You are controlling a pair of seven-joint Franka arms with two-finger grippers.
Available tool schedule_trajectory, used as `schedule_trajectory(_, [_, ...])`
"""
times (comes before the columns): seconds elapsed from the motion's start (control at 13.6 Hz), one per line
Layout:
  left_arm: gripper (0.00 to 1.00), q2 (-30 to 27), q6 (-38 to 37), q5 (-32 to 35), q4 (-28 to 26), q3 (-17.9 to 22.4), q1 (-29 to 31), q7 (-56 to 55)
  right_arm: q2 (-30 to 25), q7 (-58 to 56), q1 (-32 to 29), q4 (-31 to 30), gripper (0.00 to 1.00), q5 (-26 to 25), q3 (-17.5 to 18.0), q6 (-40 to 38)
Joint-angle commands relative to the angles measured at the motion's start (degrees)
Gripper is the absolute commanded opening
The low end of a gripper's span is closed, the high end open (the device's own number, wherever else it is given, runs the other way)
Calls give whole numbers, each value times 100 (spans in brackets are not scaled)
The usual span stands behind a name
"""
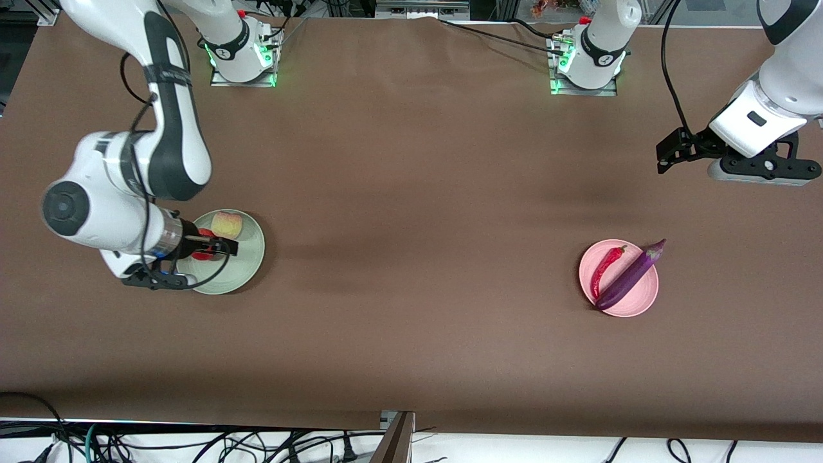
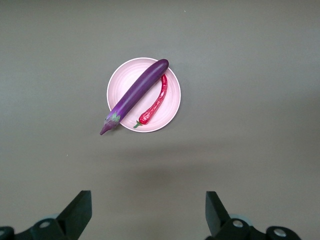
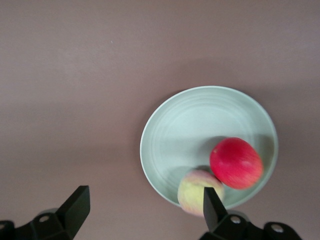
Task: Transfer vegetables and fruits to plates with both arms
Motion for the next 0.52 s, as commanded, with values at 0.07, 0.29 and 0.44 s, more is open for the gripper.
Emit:
schedule_trajectory(0.07, [100, 0, -2, -59, 26, 9, -32, 7, -509, 127, -11, 309, 100, -205, -80, -942])
schedule_trajectory(0.29, [100, 0, -2, -59, 26, -27, -32, 7, -1090, 119, -11, 282, 99, -336, -159, -1205])
schedule_trajectory(0.44, [100, 0, -2, -59, 34, -27, -32, 7, -1231, 101, -2, 300, 99, -617, -142, -1356])
